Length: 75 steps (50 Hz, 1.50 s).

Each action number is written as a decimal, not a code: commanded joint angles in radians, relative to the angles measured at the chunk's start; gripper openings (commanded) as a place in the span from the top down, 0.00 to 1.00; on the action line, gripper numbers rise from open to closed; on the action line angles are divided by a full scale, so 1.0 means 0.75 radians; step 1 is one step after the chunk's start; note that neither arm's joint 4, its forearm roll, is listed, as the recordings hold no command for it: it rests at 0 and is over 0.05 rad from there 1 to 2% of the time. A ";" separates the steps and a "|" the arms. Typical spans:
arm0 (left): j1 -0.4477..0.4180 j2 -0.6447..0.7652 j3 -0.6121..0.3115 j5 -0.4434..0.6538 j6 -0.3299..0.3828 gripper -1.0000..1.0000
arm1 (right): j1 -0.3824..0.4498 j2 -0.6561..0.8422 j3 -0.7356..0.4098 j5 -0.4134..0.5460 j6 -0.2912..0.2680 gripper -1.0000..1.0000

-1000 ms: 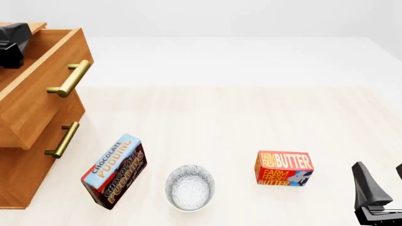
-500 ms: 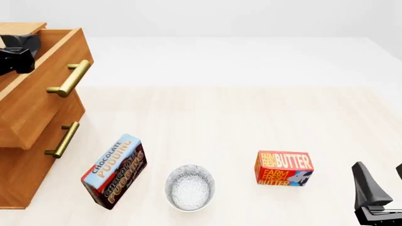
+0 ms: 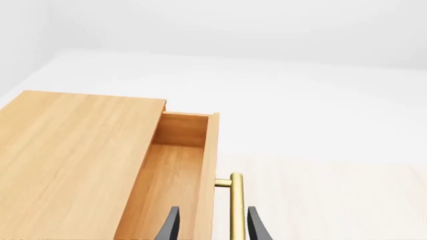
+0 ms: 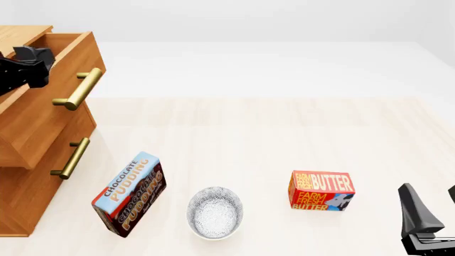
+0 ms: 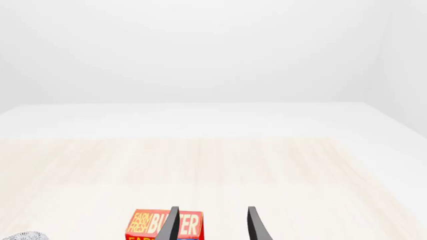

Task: Put the bowl in the top drawer of the cabinet.

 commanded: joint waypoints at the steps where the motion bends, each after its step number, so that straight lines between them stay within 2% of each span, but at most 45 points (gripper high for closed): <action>1: 0.009 0.051 0.000 0.007 -0.031 0.00 | 0.000 0.000 0.000 0.000 0.000 0.00; 19: 0.005 0.098 0.003 0.027 -0.053 0.00 | 0.000 0.000 0.000 0.000 0.000 0.00; 23: -0.006 0.098 0.007 0.031 -0.058 0.00 | 0.000 0.000 0.000 0.000 0.000 0.00; 25: -0.028 0.119 0.004 0.046 -0.095 0.00 | 0.000 0.000 0.000 0.000 0.000 0.00; 42: -0.045 0.153 0.017 0.038 -0.119 0.00 | 0.000 0.000 0.000 0.000 0.000 0.00; 75: -0.147 0.198 0.064 0.058 -0.193 0.00 | 0.000 0.000 0.000 0.000 0.000 0.00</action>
